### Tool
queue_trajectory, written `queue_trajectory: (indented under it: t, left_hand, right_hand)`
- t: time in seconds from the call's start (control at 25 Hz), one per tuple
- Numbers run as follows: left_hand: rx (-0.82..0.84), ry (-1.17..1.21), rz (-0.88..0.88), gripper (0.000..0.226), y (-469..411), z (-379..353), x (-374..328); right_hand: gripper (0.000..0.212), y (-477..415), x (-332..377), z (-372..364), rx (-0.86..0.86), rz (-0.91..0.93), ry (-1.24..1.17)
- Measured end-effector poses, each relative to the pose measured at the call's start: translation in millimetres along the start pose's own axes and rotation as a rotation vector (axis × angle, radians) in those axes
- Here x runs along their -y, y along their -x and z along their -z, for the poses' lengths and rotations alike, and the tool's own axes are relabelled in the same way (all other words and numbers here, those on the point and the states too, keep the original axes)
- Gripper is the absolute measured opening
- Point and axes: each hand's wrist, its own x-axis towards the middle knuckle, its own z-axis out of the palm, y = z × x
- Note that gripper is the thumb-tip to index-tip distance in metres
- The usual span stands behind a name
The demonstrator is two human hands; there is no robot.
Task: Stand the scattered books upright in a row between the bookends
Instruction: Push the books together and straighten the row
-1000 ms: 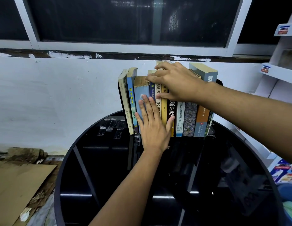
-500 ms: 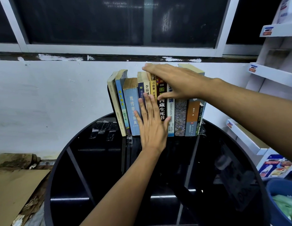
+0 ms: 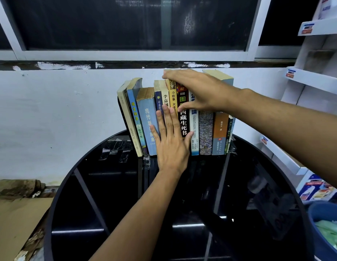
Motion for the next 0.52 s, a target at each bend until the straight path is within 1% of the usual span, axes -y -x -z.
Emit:
queue_trajectory:
  t: [0.32, 0.52]
  left_hand:
    - [-0.008, -0.015, -0.01, 0.091, -0.4, 0.1, 1.1]
    - [-0.017, 0.02, -0.005, 0.073, 1.1, -0.3, 2.3]
  right_hand:
    - [0.094, 1.8, 2.2, -4.3, -0.043, -0.01, 0.022]
    - [0.09, 3.0, 3.3, -4.7, -0.046, -0.025, 0.001]
